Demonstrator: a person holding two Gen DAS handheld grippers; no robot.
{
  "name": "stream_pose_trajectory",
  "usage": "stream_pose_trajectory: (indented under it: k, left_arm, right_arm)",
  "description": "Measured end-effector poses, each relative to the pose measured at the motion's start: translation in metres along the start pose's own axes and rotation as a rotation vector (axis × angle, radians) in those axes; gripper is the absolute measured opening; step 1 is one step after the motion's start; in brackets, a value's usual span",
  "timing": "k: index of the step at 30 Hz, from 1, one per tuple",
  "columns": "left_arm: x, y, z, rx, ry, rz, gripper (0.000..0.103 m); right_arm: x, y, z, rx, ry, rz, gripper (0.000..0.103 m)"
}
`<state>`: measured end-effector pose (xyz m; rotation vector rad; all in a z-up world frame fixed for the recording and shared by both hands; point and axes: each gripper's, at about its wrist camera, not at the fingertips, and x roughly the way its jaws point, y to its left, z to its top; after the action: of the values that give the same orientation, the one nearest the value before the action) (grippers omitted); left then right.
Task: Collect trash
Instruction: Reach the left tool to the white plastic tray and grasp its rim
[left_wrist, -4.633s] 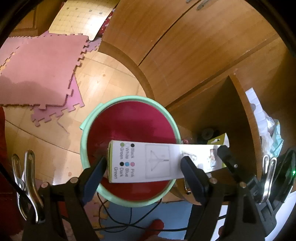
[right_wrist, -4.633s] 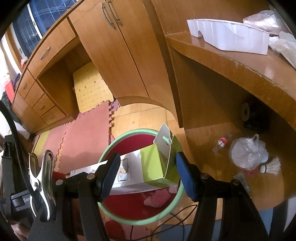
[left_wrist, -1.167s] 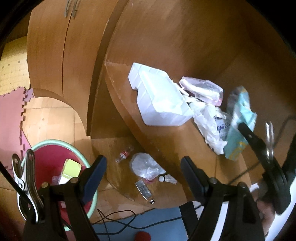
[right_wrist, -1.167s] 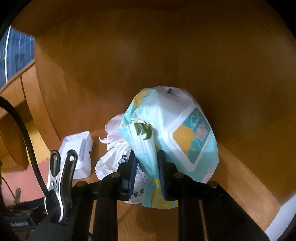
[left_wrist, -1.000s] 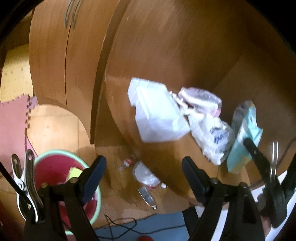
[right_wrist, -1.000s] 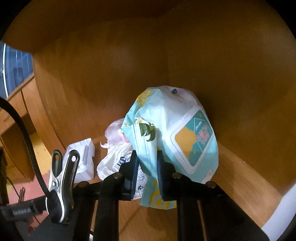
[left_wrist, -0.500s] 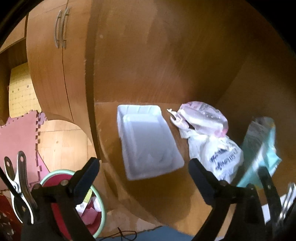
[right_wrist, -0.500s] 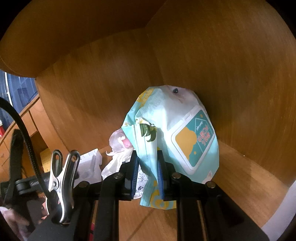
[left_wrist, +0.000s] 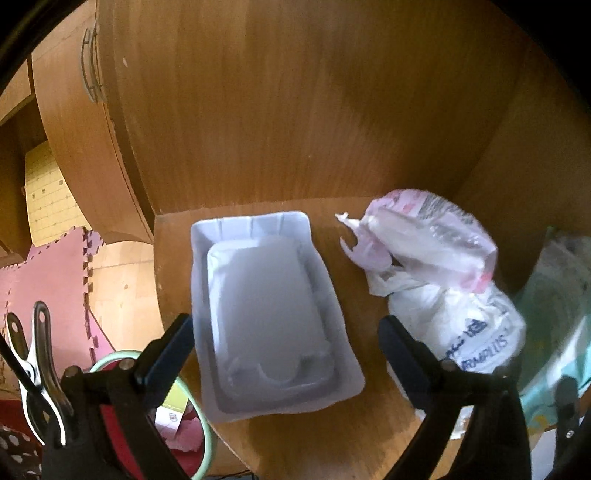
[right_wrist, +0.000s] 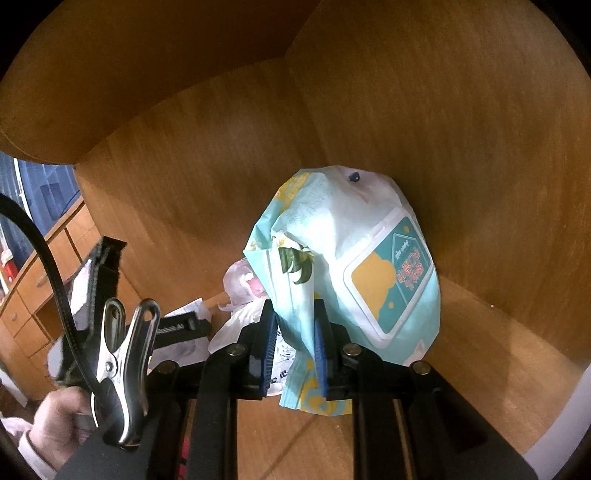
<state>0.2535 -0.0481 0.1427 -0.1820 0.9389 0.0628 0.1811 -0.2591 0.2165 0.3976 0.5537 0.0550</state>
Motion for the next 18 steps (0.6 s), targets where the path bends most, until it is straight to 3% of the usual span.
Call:
stream_pose_trajectory:
  k: [18]
  left_arm:
    - [0.014,-0.013,-0.018,0.089,-0.065,0.087,0.098]
  right_arm:
    - [-0.012,-0.004,-0.001,0.045,-0.027,0.010,0.019]
